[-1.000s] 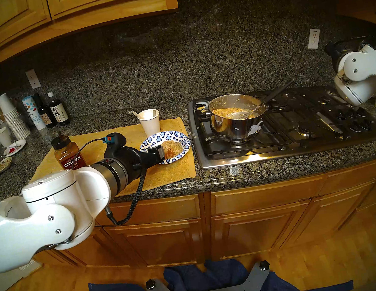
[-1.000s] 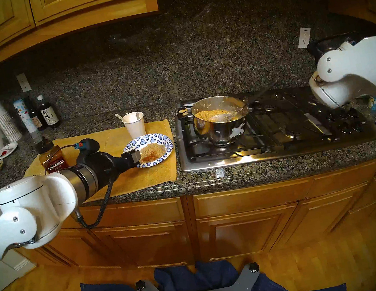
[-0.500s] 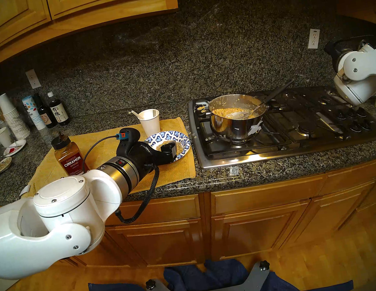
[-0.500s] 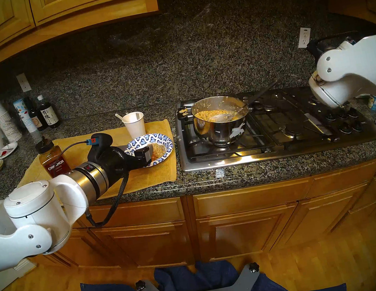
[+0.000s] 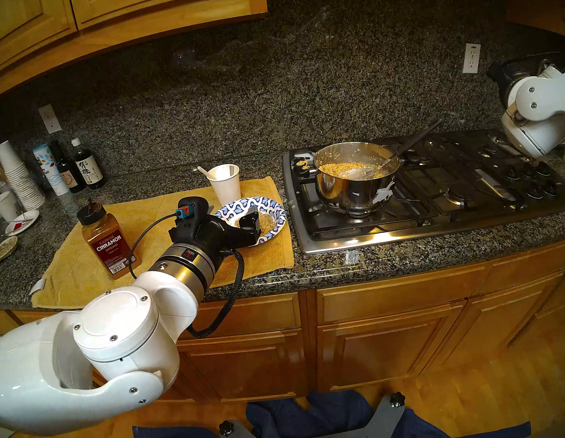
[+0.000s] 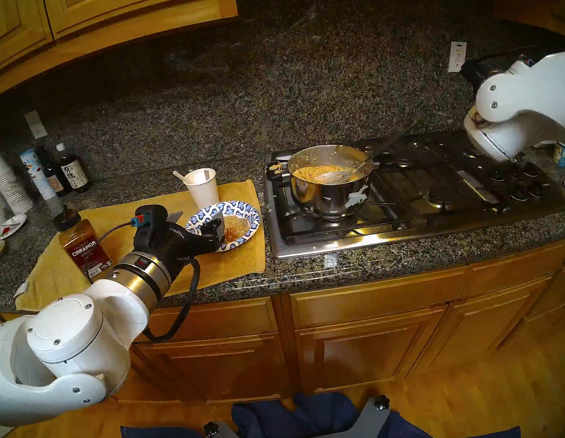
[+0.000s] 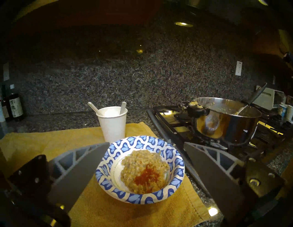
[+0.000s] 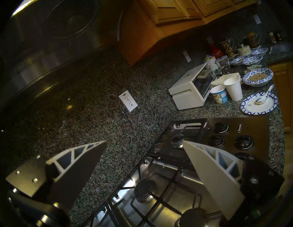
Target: Scoop oatmeal into bowl and add cinnamon
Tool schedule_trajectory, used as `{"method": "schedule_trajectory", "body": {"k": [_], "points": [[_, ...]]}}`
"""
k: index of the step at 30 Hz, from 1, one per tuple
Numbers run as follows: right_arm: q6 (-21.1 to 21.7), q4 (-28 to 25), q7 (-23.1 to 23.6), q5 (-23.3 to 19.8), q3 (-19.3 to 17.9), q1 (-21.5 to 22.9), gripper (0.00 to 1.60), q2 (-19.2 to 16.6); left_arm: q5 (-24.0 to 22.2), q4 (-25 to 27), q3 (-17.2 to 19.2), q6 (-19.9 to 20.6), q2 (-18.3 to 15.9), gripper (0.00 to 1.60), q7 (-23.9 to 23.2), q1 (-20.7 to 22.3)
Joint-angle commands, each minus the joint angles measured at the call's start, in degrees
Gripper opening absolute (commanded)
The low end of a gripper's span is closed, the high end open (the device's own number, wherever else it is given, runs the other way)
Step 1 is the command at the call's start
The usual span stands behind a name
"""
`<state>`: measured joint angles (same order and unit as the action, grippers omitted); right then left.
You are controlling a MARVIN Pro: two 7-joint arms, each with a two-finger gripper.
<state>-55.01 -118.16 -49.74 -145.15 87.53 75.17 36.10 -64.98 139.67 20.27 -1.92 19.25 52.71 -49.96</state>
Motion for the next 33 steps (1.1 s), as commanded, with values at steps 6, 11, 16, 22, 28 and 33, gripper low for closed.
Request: {"method": "schedule_trajectory", "body": {"k": [6,11,16,22,28,33], "points": [[0.0,0.7,-2.5,1.5,-1.4,1.7,1.6,0.5,9.7,0.3,-2.4,-1.2,6.1,1.6,8.8,-1.0],[0.0,0.7,-2.9,1.9,-1.5,1.7,1.6,0.4,13.3,0.3,-2.9,0.1,8.3,1.6,13.2,-0.1],[0.0,0.7,-3.2,2.2,-1.6,1.7,1.6,0.3,15.2,-1.2,-2.4,1.7,10.2,1.6,14.6,1.2],[0.0,0.6,-3.5,2.6,-1.6,1.7,1.6,0.1,14.9,-5.8,-2.0,2.8,13.5,1.6,13.8,2.5],[0.0,0.6,-3.5,2.8,-1.6,1.7,1.6,0.0,12.7,-12.6,-1.9,2.8,17.2,1.6,11.8,3.1],[0.0,0.6,-3.4,2.9,-1.6,1.7,1.6,0.0,11.0,-17.1,-1.1,2.4,20.0,1.6,9.8,4.0]]}}
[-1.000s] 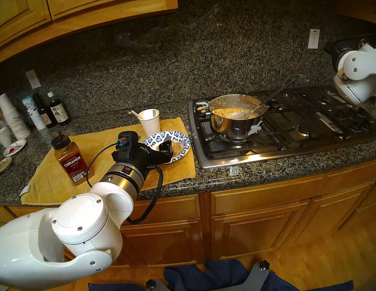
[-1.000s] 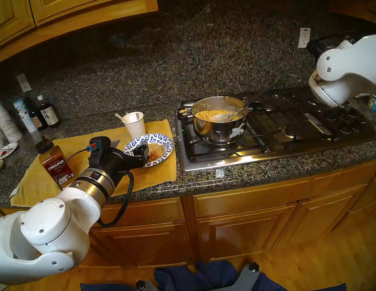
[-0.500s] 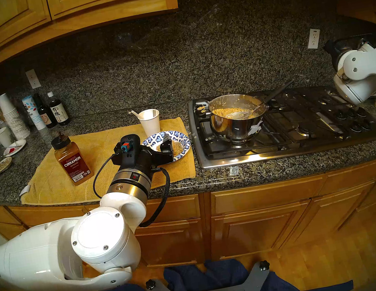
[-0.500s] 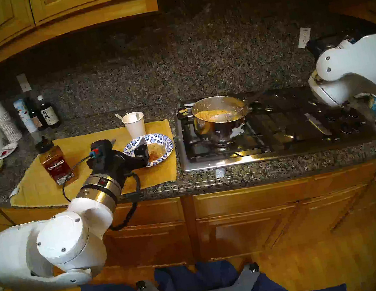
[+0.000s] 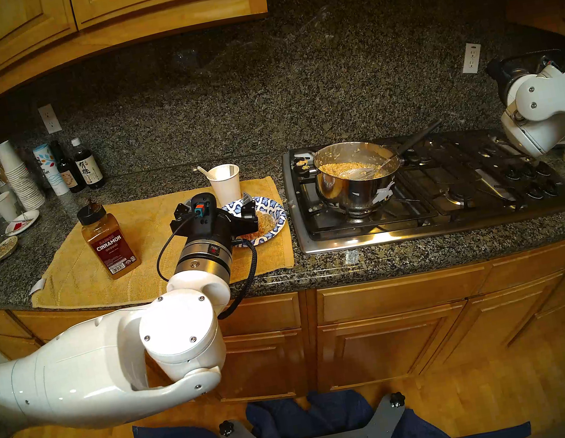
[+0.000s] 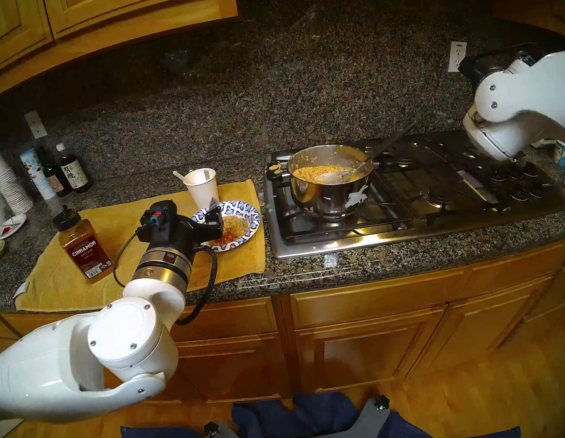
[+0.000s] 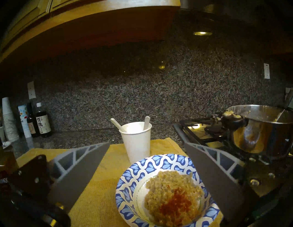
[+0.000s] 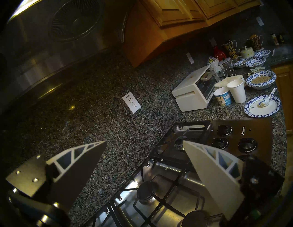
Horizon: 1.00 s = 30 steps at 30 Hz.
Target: Scoop oatmeal into bowl and add cinnamon
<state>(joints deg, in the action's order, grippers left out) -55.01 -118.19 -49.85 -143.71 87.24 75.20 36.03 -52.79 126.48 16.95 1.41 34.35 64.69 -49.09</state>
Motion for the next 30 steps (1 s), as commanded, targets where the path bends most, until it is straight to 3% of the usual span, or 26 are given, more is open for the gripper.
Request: {"method": "schedule_trajectory", "body": {"k": [1,13,30], "points": [[0.0,0.7,-3.2,1.4,-1.3,1.6,1.6,0.1,-1.6,-4.9,2.5,-1.0,5.5,1.6,-2.6,3.5],[0.0,0.7,-2.6,1.1,-1.2,1.6,1.6,0.1,-3.1,-13.7,4.4,-0.6,10.9,1.6,-7.3,7.9],[0.0,0.7,-3.0,1.4,-1.3,1.6,1.6,0.0,-1.4,-24.4,4.9,-0.3,16.0,1.6,-12.9,12.4]]}}
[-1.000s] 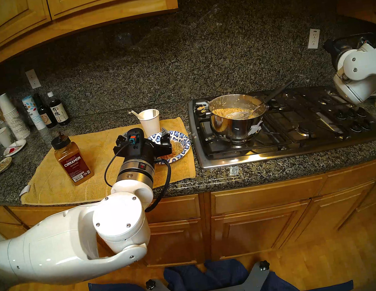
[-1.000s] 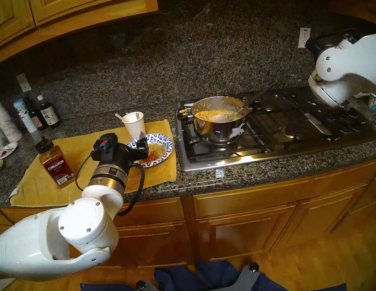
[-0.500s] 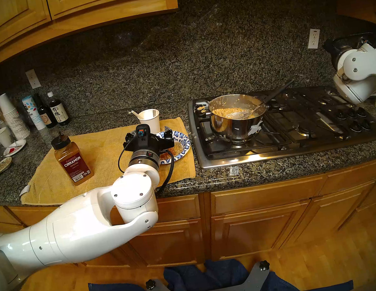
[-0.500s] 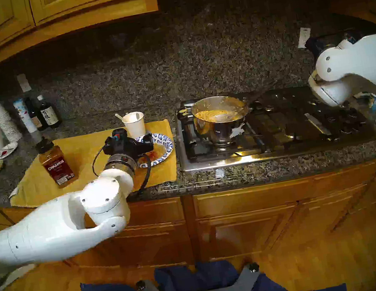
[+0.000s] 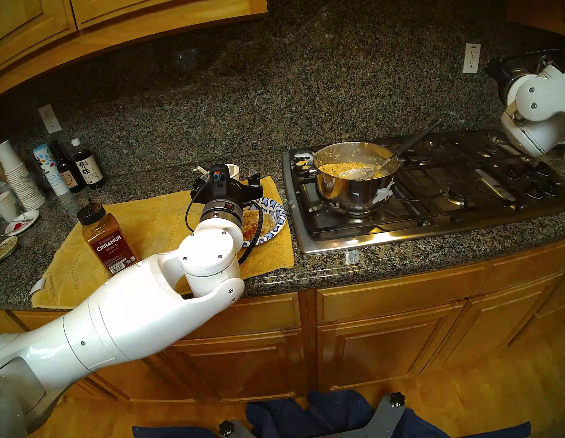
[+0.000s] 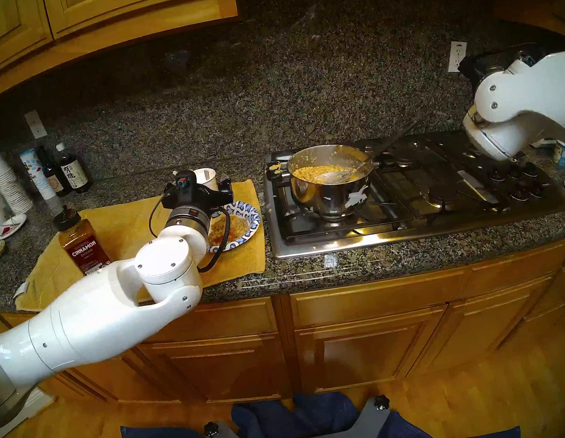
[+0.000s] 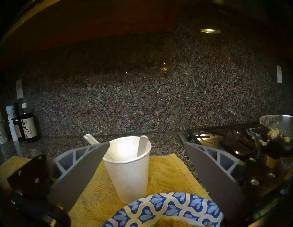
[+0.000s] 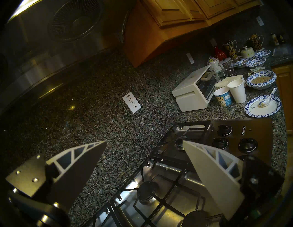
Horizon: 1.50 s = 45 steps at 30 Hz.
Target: Scoop oatmeal into bowl and add cinnamon
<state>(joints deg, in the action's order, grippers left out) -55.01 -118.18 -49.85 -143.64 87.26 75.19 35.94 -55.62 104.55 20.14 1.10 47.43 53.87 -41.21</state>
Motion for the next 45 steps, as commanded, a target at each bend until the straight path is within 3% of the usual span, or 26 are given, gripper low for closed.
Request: {"method": "schedule_trajectory", "body": {"k": [1,17,45], "points": [[0.0,0.7,-3.0,1.3,-1.3,1.6,1.6,0.1,1.5,-3.0,1.6,-0.1,3.2,1.6,-2.4,4.7],[0.0,0.6,-3.9,2.2,-1.6,1.6,1.6,-0.2,1.7,-9.4,0.9,-0.4,6.0,1.6,-6.3,5.5],[0.0,0.5,-4.6,3.8,-1.9,1.5,1.6,-1.1,1.4,-13.3,1.1,-0.7,6.2,1.6,-10.0,5.2]]}}
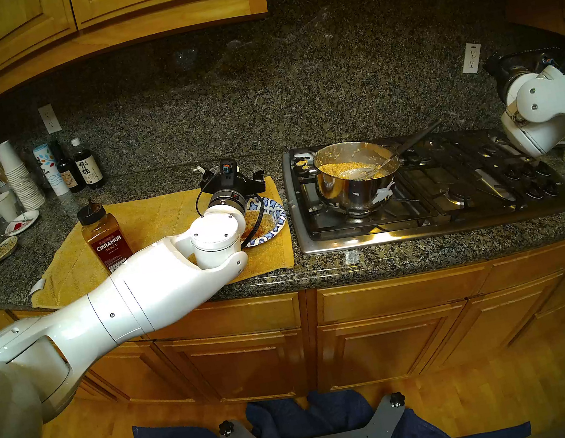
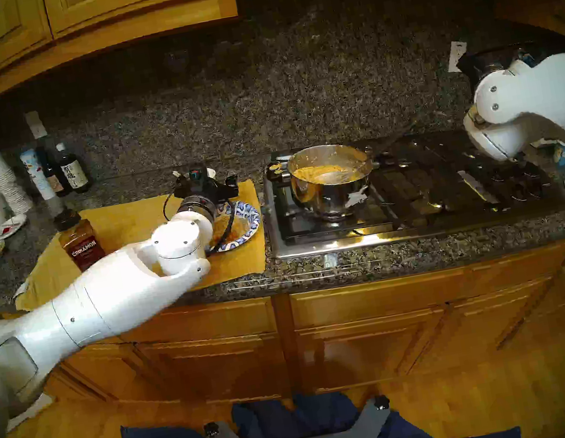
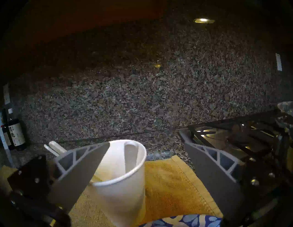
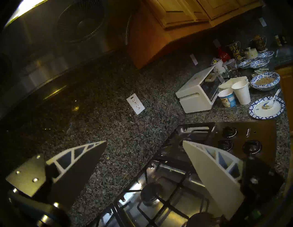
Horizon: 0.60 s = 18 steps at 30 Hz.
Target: Scoop oatmeal into bowl and add cinnamon
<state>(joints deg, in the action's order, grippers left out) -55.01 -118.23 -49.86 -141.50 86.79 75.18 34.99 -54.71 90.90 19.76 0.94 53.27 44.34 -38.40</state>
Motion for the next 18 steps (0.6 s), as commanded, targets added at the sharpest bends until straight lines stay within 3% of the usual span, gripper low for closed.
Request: {"method": "schedule_trajectory", "body": {"k": [1,3,6,7,8,18], "points": [[0.0,0.5,-4.6,1.7,-1.5,1.5,1.6,-0.2,0.5,0.3,1.4,-0.5,0.3,1.54,-0.6,2.4],[0.0,0.5,-4.6,1.8,-1.5,1.5,1.6,-0.3,0.5,0.3,1.4,-0.5,0.3,1.41,-0.7,2.3],[0.0,0.5,-4.7,2.0,-1.5,1.5,1.6,-0.4,0.5,0.3,1.5,-0.5,0.1,0.97,-1.0,2.3],[0.0,0.5,-4.7,2.0,-1.5,1.5,1.6,-0.4,0.5,0.3,1.5,-0.5,0.1,0.97,-1.0,2.3],[0.0,0.5,-4.7,2.1,-1.5,1.5,1.6,-0.5,0.5,0.4,1.6,-0.5,0.0,0.8,-1.0,2.3],[0.0,0.5,-4.7,2.4,-1.6,1.5,1.6,-0.7,0.5,0.3,2.0,-0.7,-0.9,0.75,-0.9,2.1]]}}
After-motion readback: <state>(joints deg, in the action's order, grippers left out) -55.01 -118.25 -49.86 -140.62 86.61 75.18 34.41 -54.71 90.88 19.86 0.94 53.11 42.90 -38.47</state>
